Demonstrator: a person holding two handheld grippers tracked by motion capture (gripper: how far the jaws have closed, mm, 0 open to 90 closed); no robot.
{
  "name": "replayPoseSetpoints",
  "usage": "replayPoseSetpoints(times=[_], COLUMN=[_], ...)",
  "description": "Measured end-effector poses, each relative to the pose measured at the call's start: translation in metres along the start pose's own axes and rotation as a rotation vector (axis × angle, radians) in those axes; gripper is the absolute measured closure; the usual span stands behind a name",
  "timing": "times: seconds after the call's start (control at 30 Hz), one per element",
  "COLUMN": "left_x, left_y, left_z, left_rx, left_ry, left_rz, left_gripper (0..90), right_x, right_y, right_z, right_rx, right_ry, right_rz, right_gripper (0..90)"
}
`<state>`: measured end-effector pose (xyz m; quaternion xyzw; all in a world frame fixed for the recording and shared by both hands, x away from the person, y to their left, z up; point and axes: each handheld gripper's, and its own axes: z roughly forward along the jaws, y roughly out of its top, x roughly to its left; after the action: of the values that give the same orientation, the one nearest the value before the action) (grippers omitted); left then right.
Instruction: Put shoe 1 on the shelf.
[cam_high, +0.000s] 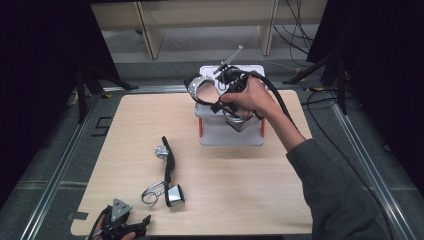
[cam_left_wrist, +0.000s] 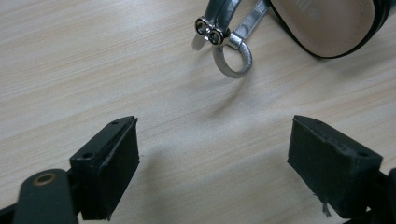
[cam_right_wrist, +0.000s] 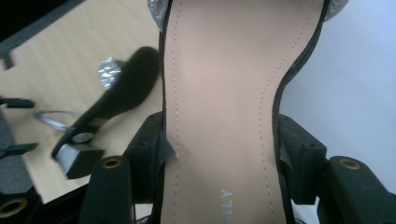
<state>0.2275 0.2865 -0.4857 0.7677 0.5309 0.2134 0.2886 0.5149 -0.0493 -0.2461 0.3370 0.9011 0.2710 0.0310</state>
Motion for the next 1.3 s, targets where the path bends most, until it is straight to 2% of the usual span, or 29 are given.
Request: replayPoseSetpoints(times=[0.03,0.07,0.13,0.17,0.23,0.27,0.3,0.33,0.4,0.47,0.5,0.53,0.6,0.63,0.67,0.7,0.73,0.8,0.83,0.87,0.9,0.93,0.97,1.0,1.13,1.17,1.2,1.23,1.3], left_x=[0.0,0.0,0.0,0.0,0.0,0.0,-0.001,0.0,0.0,0.0,0.0,0.0,-0.001,0.0,0.0,-0.001,-0.002,-0.002,-0.001,-0.001,-0.001,-0.001,-0.001,-0.003,-0.003,-0.003,-0.003,-0.002,-0.002], left_y=[0.0,0.0,0.0,0.0,0.0,0.0,0.0,0.0,0.0,0.0,0.0,0.0,0.0,-0.001,0.0,0.0,0.0,0.0,0.0,0.0,0.0,0.0,0.001,0.0,0.001,0.0,0.0,0.0,0.001], left_z=[0.0,-0.001,0.0,-0.001,-0.001,-0.001,-0.001,-0.002,-0.001,-0.001,-0.001,-0.001,-0.001,-0.001,-0.001,-0.001,0.0,0.0,-0.001,-0.001,-0.002,-0.002,-0.002,-0.001,-0.002,-0.002,-0.002,-0.003,-0.003], left_rx=[0.002,-0.007,0.001,-0.012,-0.001,0.0,-0.016,-0.002,-0.013,-0.017,-0.01,-0.015,-0.012,-0.002,-0.003,-0.006,-0.022,-0.023,-0.01,-0.002,-0.01,-0.013,-0.01,-0.023,-0.023,-0.023,-0.025,-0.014,-0.015], left_ry=[0.001,-0.015,0.002,-0.017,-0.008,-0.004,-0.023,-0.02,-0.019,-0.02,-0.015,-0.02,-0.019,0.002,-0.017,-0.017,-0.018,-0.019,-0.017,-0.002,-0.023,-0.025,-0.016,-0.024,-0.02,-0.02,-0.02,-0.009,-0.006], left_rz=[0.004,0.001,0.004,0.002,0.003,0.006,-0.007,-0.003,0.002,-0.004,0.0,-0.003,-0.001,0.008,0.013,0.01,0.0,-0.001,0.015,0.015,0.01,0.013,0.016,0.003,0.006,0.003,0.001,0.017,0.019], left_gripper=[15.9,15.9,15.9,15.9,15.9,15.9,15.8,15.9,15.8,15.9,15.8,15.9,15.8,15.9,15.8,15.8,15.8,15.8,15.8,15.8,15.8,15.8,15.9,15.8,15.8,15.8,15.8,15.8,15.8], right_x=[-0.006,-0.012,-0.021,-0.026,-0.034,-0.039,-0.042,-0.045,-0.052,-0.058,-0.062,-0.064,-0.068,-0.07,-0.073,-0.074,-0.075,-0.077,-0.079,-0.078,-0.079,-0.078,-0.08,-0.08,-0.08,-0.082,-0.081,-0.081,-0.082], right_y=[0.003,0.007,0.013,0.016,0.021,0.024,0.026,0.028,0.032,0.035,0.036,0.037,0.039,0.041,0.041,0.041,0.042,0.043,0.044,0.045,0.045,0.046,0.046,0.047,0.049,0.048,0.049,0.049,0.05], right_z=[0.0,-0.001,-0.001,-0.001,0.0,0.001,0.002,0.003,0.007,0.011,0.012,0.014,0.016,0.018,0.02,0.023,0.024,0.028,0.031,0.032,0.034,0.036,0.039,0.04,0.05,0.053,0.056,0.058,0.061], right_rx=[0.004,0.016,0.013,0.01,0.008,0.0,0.0,-0.002,-0.007,-0.006,-0.012,-0.018,-0.02,-0.014,-0.01,-0.005,0.002,0.003,-0.003,0.009,0.007,0.015,0.005,0.015,0.004,-0.001,-0.004,0.0,0.002], right_ry=[-0.013,-0.027,-0.053,-0.066,-0.085,-0.092,-0.09,-0.089,-0.102,-0.109,-0.12,-0.12,-0.122,-0.13,-0.128,-0.139,-0.142,-0.153,-0.159,-0.155,-0.158,-0.156,-0.159,-0.16,-0.168,-0.166,-0.169,-0.177,-0.17], right_rz=[0.011,0.047,0.06,0.074,0.133,0.138,0.166,0.197,0.227,0.293,0.297,0.325,0.397,0.424,0.429,0.458,0.463,0.48,0.476,0.495,0.496,0.508,0.5,0.517,0.536,0.524,0.555,0.557,0.553], right_gripper=[42.8,42.8,42.8,42.8,42.8,42.8,42.8,42.8,42.8,42.8,42.7,42.8,42.7,42.7,42.7,42.7,42.7,42.7,42.7,42.7,42.7,42.7,42.7,42.7,42.6,42.6,42.3,42.2,41.2])
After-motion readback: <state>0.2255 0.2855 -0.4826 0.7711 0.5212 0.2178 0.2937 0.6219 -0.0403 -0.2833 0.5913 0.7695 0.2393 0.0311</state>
